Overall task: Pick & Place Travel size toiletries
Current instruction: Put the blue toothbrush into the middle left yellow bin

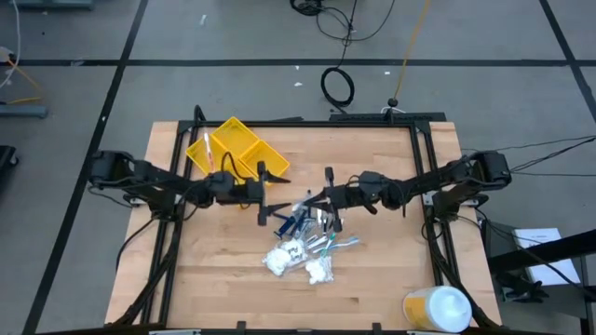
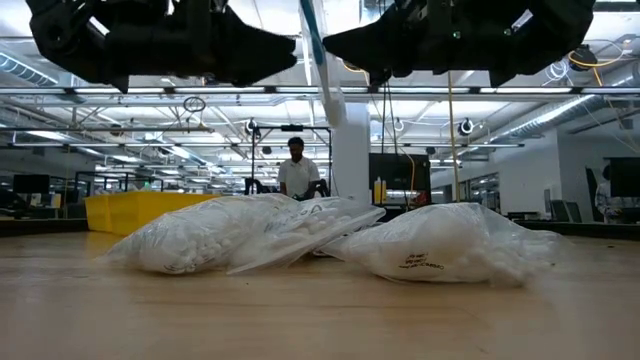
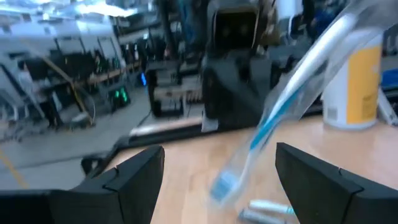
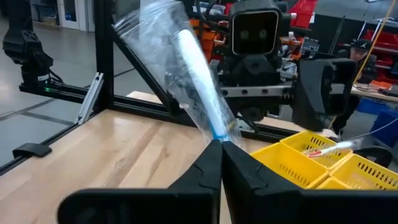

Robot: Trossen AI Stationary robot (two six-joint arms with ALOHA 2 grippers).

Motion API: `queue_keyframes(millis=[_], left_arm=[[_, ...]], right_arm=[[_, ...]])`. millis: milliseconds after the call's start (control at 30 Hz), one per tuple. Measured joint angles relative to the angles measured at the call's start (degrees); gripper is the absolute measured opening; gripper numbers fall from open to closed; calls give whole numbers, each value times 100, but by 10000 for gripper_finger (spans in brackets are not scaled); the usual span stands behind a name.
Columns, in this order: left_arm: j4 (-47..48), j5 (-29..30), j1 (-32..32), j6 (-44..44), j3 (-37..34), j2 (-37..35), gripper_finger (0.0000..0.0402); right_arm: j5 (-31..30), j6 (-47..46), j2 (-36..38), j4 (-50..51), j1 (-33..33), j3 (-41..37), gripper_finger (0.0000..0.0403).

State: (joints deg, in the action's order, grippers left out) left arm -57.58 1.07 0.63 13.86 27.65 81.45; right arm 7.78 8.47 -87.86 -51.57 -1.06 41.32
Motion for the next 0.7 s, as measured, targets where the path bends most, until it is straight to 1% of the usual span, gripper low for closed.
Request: queue_keyframes(millis=[200,333,400,633,700], left_arm=[[100,-56,92,-250,248,-1,296],[1024,-104,233,-229,563,4,296],[1260,-104,298,-218,681,9,296],[1401,-97,403,-209,792,2,296],[1416,27,392,-207,792,10,296]], right_arm=[[-1,145,3,-5,2,0,0],[1,214,3,-95,2,0,0],[0,252,3,-167,0,2,0],[20,270,3,-375,-8,2,0],[216,228,1,-538,-13,2,0]])
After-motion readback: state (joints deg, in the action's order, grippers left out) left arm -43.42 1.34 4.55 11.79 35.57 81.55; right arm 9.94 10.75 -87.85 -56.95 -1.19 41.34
